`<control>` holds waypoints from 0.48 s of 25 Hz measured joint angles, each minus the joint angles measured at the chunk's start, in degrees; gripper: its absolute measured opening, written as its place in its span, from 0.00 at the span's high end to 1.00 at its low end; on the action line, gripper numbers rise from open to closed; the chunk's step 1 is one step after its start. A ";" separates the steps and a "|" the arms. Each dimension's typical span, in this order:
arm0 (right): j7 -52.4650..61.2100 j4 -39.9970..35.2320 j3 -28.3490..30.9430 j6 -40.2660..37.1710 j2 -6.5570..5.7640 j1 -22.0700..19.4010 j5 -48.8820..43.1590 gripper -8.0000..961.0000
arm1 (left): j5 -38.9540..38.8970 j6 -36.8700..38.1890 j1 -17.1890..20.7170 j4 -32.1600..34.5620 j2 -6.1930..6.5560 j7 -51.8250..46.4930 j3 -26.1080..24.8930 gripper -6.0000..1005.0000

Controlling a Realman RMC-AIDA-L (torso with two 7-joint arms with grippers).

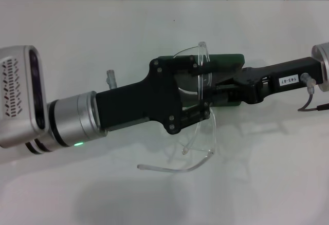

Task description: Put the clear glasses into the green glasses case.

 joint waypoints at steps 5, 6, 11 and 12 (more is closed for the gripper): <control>0.14 0.00 0.03 -0.03 0.02 0.15 0.05 0.94 | 0.00 0.29 0.25 0.01 0.00 0.69 0.00 0.54; 0.14 0.00 0.03 -0.04 0.03 0.16 0.08 0.94 | 0.00 0.36 0.25 0.02 0.00 0.70 0.00 0.54; 0.14 0.02 1.93 -0.02 0.20 -0.09 0.15 0.94 | -1.32 2.38 1.02 0.29 0.00 0.93 -0.63 0.54; 0.02 0.27 3.44 0.00 0.36 -0.32 0.15 0.94 | -2.73 3.36 1.50 0.48 0.01 1.18 -0.77 0.54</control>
